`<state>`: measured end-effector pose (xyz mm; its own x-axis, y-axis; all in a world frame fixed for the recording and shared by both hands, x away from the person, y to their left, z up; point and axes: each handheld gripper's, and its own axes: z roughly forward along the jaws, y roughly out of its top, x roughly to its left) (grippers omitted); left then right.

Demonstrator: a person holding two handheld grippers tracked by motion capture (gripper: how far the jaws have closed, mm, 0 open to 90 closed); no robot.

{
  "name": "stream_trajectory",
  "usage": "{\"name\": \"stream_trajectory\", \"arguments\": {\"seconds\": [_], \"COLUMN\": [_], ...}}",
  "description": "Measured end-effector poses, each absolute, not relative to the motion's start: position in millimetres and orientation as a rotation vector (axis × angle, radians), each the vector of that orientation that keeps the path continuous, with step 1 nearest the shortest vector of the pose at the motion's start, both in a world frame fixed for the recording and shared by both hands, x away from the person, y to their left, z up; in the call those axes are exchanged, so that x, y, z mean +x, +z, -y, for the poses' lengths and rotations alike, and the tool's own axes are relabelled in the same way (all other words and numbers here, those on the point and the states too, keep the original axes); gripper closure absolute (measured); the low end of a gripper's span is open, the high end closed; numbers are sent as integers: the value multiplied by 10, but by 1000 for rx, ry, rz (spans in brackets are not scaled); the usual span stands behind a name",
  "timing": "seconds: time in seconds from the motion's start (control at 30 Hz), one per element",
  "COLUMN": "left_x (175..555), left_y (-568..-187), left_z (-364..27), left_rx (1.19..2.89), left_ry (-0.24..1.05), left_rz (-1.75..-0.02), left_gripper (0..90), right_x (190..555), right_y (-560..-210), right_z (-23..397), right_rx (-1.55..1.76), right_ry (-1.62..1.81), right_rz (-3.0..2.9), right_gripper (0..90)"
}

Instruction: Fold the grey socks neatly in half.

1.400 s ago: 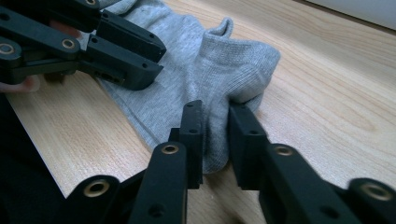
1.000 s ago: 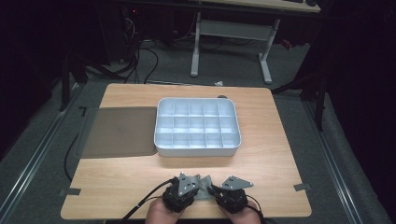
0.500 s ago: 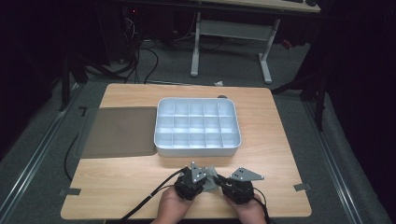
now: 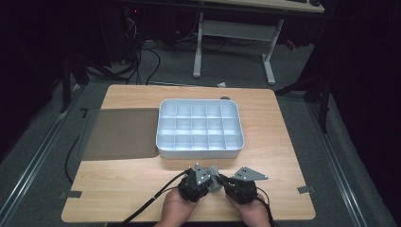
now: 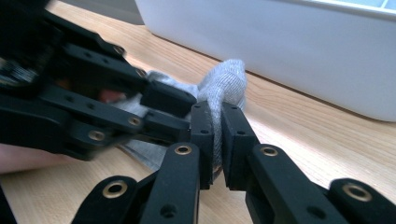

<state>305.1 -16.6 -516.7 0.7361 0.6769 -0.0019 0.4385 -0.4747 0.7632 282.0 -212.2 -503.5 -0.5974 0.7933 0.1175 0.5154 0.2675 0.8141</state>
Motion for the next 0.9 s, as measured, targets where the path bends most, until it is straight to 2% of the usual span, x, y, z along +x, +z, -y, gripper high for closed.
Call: {"name": "stream_trajectory", "arguments": {"seconds": [0.2, 0.37, 0.5, 0.67, 0.73, 0.77, 0.8, 0.9], "left_x": [2998, 2949, 2970, 3054, 3059, 3061, 3059, 3045], "left_y": [-5074, -5250, -5298, -5345, -5346, -5347, -5353, -5351], "left_z": [-260, -722, -788, -784, -781, -776, -758, -748], "left_rx": [2051, 1925, 1899, 1908, 1909, 1915, 1929, 1933], "left_ry": [381, 247, 145, 97, 92, 92, 93, 93], "left_rz": [-871, -974, -1006, -1052, -1050, -1048, -1044, -1025], "left_gripper": [566, 533, 520, 574, 638, 638, 705, 760], "right_x": [2819, 2811, 2802, 2793, 2789, 2789, 2783, 2776], "right_y": [-5035, -5025, -5020, -4980, -4954, -4954, -4927, -4903], "right_z": [2143, 2121, 2101, 2056, 2034, 2034, 2003, 1925], "right_rx": [1209, 1202, 1210, 1194, 1180, 1180, 1169, 1147], "right_ry": [1228, 1212, 1196, 1164, 1147, 1147, 1132, 1102], "right_rz": [-2229, -2230, -2231, -2240, -2243, -2243, -2249, -2265], "right_gripper": [855, 855, 854, 854, 854, 854, 854, 854]}}
